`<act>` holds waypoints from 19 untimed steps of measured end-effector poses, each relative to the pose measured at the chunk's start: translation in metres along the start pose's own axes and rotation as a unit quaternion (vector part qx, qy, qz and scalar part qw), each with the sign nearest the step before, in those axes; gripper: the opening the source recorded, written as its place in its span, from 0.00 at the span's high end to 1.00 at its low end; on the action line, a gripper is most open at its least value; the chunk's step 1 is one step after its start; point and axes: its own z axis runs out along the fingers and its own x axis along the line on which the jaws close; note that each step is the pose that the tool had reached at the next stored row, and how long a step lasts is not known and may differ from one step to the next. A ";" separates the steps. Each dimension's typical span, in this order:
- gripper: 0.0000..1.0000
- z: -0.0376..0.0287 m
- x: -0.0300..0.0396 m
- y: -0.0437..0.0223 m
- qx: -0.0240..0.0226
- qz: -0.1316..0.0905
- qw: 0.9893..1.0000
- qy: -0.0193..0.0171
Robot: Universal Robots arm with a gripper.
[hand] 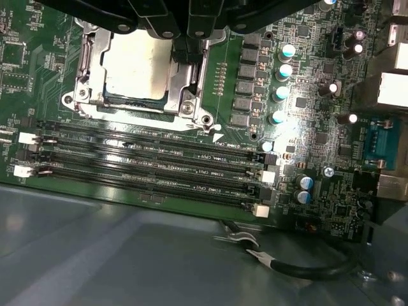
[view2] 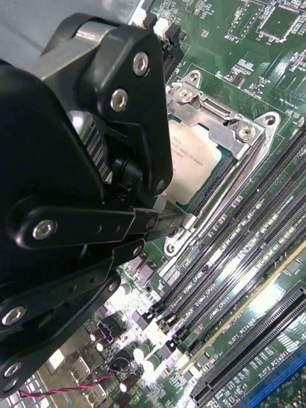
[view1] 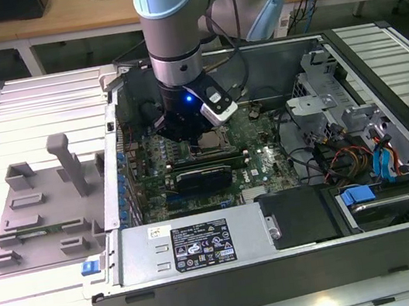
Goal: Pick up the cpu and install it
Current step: 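Close the cpu cover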
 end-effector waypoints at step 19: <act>0.89 -0.0370 -0.0178 -0.0024 0.000 0.000 1.000 0.000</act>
